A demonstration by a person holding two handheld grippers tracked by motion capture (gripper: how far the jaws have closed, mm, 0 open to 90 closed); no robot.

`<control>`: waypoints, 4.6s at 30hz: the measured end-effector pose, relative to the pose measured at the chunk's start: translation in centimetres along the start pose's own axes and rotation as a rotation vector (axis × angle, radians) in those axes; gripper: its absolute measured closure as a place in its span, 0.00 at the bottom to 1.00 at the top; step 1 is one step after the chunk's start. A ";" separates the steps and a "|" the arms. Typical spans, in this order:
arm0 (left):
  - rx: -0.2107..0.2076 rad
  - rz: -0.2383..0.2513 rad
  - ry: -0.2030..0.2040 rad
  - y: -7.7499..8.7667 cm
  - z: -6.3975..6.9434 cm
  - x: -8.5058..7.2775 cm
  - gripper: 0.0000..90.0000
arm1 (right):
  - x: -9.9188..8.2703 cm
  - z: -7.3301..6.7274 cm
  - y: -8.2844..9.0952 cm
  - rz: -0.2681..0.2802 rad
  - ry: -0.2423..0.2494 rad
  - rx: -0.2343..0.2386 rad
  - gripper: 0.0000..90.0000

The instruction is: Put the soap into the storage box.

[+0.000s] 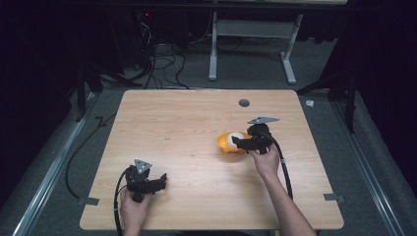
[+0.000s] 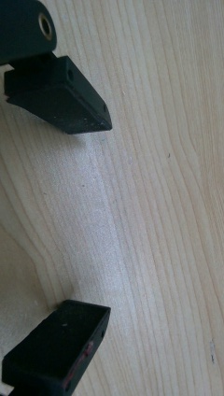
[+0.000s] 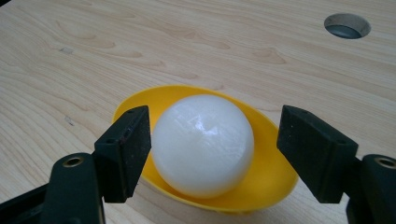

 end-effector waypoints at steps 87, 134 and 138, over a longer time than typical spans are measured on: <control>0.000 0.000 0.000 0.0 0.0 0.0 0.11 | -5.4 3.6 6.0 0.082 -0.078 -0.057 0.30; 0.000 0.000 0.000 0.0 0.0 0.0 0.11 | -9.4 3.3 5.3 0.046 -0.128 -0.048 0.30; 0.000 0.000 0.000 0.0 0.0 0.0 0.11 | -9.7 3.3 5.2 0.042 -0.127 -0.054 0.31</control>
Point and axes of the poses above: each handheld gripper's, and its own axes: y roughly backward along the jaws, x roughly out of its top, z roughly to its right, the point moved 8 cm from there along -y, roughly forward along the jaws, and after that the axes turned 3 degrees about -z, right-handed, at the moved point
